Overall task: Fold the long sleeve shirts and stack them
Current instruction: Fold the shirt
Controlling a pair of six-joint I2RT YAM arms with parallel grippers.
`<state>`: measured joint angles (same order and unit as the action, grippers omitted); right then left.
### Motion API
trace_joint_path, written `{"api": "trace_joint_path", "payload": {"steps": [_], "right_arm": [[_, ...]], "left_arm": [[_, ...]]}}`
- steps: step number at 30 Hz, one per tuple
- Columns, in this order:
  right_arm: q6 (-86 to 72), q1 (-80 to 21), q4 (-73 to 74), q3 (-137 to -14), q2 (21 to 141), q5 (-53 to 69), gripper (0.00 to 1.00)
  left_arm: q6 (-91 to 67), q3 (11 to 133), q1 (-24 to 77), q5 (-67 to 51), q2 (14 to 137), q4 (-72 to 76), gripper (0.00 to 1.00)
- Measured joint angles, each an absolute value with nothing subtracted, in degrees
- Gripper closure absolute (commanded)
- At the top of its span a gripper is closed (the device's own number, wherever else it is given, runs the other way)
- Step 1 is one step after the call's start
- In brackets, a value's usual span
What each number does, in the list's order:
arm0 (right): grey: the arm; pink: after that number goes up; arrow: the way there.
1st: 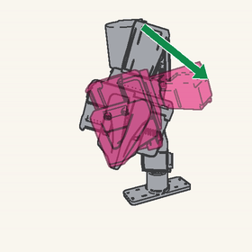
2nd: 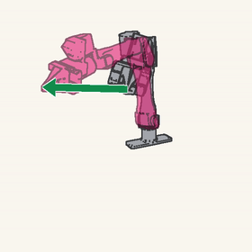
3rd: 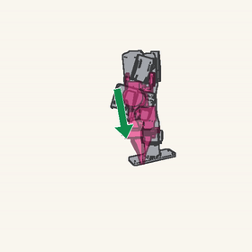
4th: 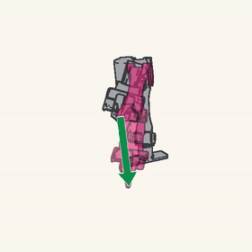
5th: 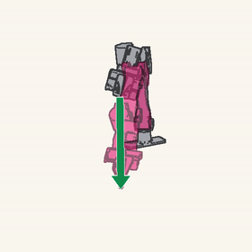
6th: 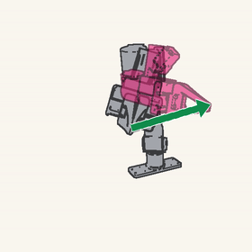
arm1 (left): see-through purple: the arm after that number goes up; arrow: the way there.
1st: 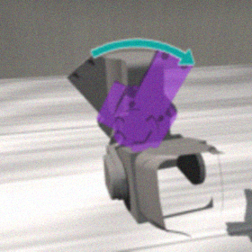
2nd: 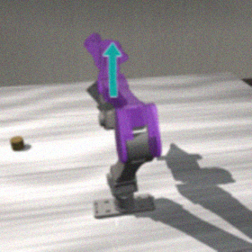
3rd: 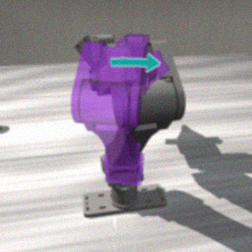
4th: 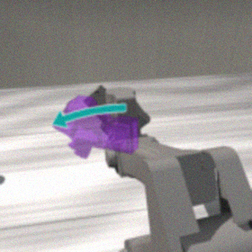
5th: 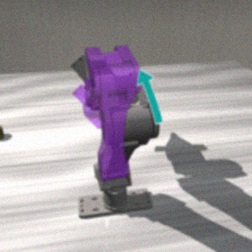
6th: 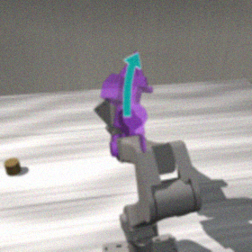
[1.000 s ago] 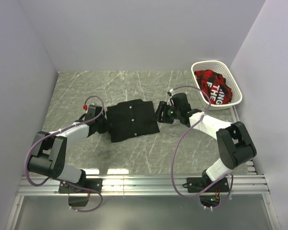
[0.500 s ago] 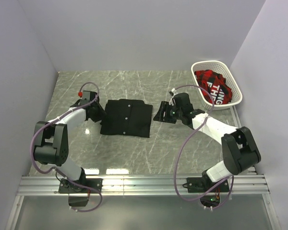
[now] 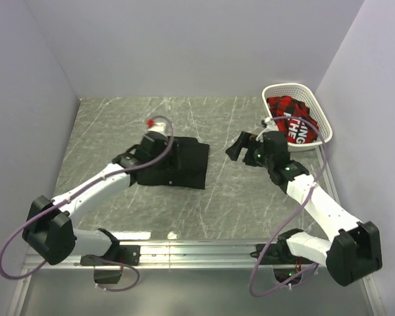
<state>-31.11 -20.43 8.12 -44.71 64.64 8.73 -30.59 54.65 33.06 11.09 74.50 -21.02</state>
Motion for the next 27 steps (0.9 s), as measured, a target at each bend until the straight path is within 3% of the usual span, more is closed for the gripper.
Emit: {"api": "trace_joint_path", "payload": {"steps": [5,12,22,26,27], "right_arm": [[-32.25,-16.62,8.40,-44.12,61.04,8.54,0.00],[-34.98,-11.64,9.30,-38.37,56.69,8.10,0.03],[-36.60,-7.25,10.07,-35.51,55.68,9.91,0.06],[-36.67,-7.22,9.74,-35.11,55.75,10.98,0.06],[-36.82,-7.22,9.56,-34.98,55.83,11.33,0.07]], "left_arm": [[-24.32,57.08,46.94,16.97,80.42,-20.47,0.19],[-16.53,60.77,58.39,21.08,93.60,-18.37,0.28],[-11.11,64.16,60.80,21.69,104.57,-16.53,0.41],[-10.55,64.84,60.88,23.00,106.13,-16.16,0.53],[-10.48,64.95,60.90,23.46,106.39,-15.99,0.61]]}}
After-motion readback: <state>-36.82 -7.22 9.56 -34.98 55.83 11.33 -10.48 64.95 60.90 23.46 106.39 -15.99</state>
